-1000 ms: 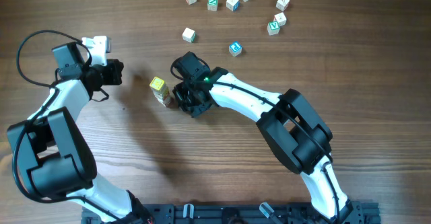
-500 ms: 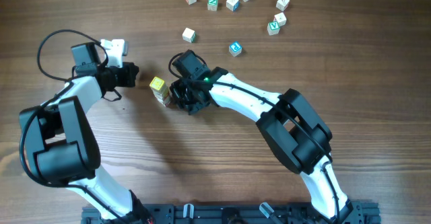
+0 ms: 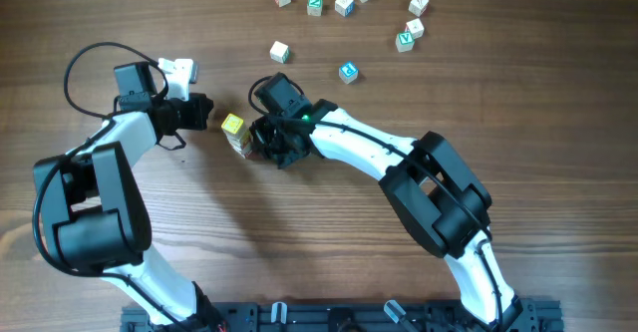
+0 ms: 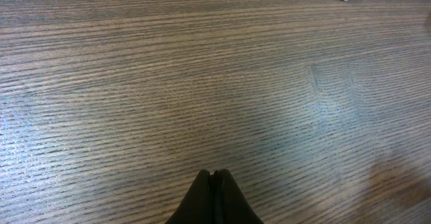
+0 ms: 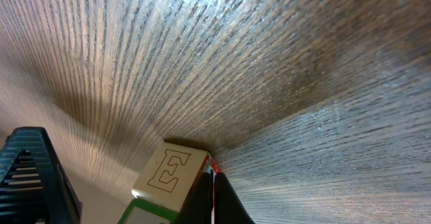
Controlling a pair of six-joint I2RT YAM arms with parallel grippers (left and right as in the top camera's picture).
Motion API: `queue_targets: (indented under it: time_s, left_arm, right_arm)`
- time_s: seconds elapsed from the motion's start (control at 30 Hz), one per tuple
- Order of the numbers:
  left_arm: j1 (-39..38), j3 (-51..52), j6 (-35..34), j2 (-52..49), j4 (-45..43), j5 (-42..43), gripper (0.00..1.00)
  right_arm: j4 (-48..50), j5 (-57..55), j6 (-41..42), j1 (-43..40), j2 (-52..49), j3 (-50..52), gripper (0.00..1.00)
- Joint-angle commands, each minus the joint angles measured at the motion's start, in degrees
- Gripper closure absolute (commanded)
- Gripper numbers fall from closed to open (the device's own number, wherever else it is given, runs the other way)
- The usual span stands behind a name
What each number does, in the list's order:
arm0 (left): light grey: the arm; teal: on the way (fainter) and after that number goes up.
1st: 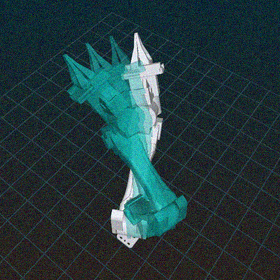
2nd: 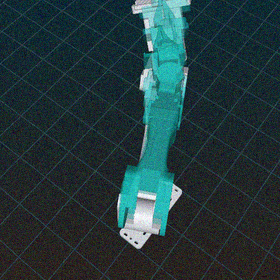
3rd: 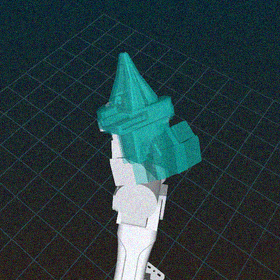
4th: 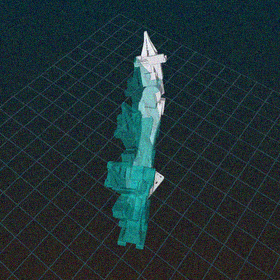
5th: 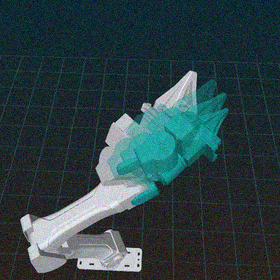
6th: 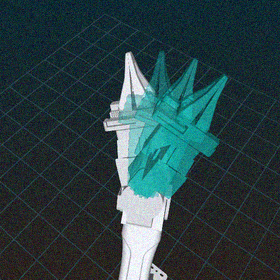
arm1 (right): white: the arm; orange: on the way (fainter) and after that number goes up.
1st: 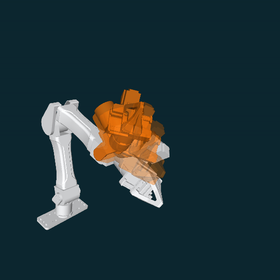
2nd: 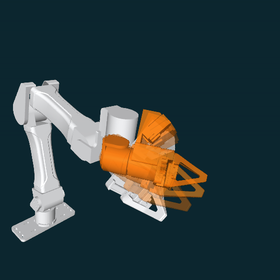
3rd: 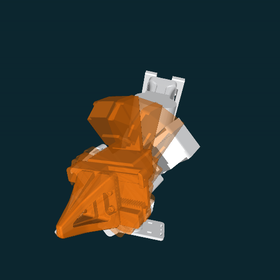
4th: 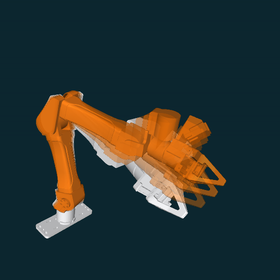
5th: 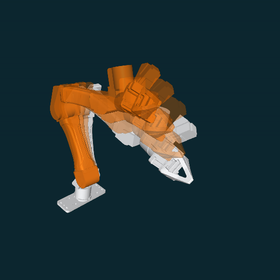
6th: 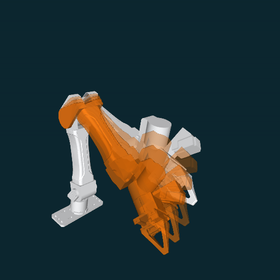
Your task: Form a tower
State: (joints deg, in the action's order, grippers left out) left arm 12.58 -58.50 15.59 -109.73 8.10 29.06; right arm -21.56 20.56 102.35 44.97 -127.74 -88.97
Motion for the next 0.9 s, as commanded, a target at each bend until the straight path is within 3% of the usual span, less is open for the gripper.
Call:
queue_targets:
  time_s: [0.0,0.87]
  left_arm:
    - [0.0,-0.8,0.5,-0.8,0.3,1.2,0.96]
    - [0.0,-0.8,0.5,-0.8,0.3,1.1,0.96]
  right_arm:
    - [0.2,0.1,-0.2,0.2,-1.6,0.2,0.96]
    - [3.1,-1.7,-1.7,0.1,-1.6,0.2,0.96]
